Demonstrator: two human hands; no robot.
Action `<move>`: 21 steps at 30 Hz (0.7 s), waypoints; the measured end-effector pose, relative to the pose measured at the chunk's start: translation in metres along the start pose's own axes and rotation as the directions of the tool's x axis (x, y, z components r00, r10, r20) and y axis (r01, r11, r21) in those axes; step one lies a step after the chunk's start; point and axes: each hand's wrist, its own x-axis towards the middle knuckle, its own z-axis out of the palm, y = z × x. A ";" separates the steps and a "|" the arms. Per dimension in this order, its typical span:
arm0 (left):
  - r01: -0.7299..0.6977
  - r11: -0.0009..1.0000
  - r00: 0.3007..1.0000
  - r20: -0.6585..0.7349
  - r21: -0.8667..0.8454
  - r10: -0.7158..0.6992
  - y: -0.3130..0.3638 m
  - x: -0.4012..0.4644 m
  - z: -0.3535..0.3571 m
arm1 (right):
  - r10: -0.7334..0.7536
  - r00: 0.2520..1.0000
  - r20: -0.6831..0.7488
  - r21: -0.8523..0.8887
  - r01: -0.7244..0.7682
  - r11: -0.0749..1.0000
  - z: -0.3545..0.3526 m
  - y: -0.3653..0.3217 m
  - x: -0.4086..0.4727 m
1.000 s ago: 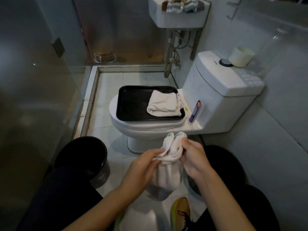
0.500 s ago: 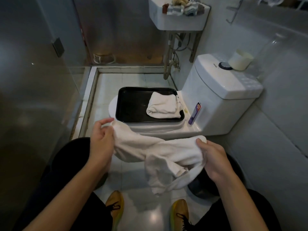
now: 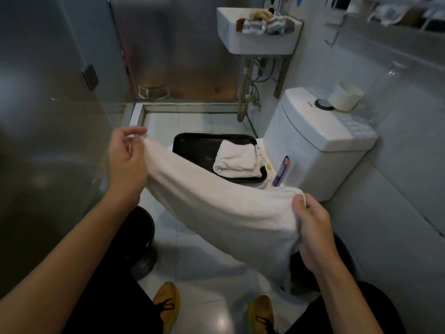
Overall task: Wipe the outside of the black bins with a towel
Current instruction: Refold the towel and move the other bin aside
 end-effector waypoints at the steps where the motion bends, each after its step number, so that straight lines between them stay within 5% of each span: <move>1: 0.005 1.000 1.000 0.000 0.014 -0.005 0.003 0.009 0.001 | -0.014 0.999 0.030 0.011 0.014 1.000 0.002 -0.007 -0.003; 12: 0.316 0.848 0.902 0.144 0.426 -0.408 -0.023 0.052 0.013 | -0.190 0.915 0.355 0.094 0.168 0.981 0.054 -0.088 -0.012; 15: 0.421 0.866 0.874 0.135 0.269 -0.466 -0.029 -0.023 0.010 | -0.171 0.924 0.341 0.097 0.147 0.984 0.071 -0.093 -0.007; 17: 0.630 0.757 0.728 0.207 0.172 -0.653 -0.036 -0.087 0.009 | -0.159 0.932 0.324 0.150 0.115 0.982 0.076 -0.094 -0.008; 19: 0.800 0.560 0.455 0.388 0.217 -0.801 -0.043 -0.132 0.008 | -0.159 0.936 0.316 0.205 0.096 0.974 0.077 -0.094 -0.010; 21: 0.852 0.454 0.252 0.553 0.262 -0.794 -0.050 -0.153 0.010 | -0.170 0.934 0.315 0.206 0.108 0.973 0.077 -0.095 -0.013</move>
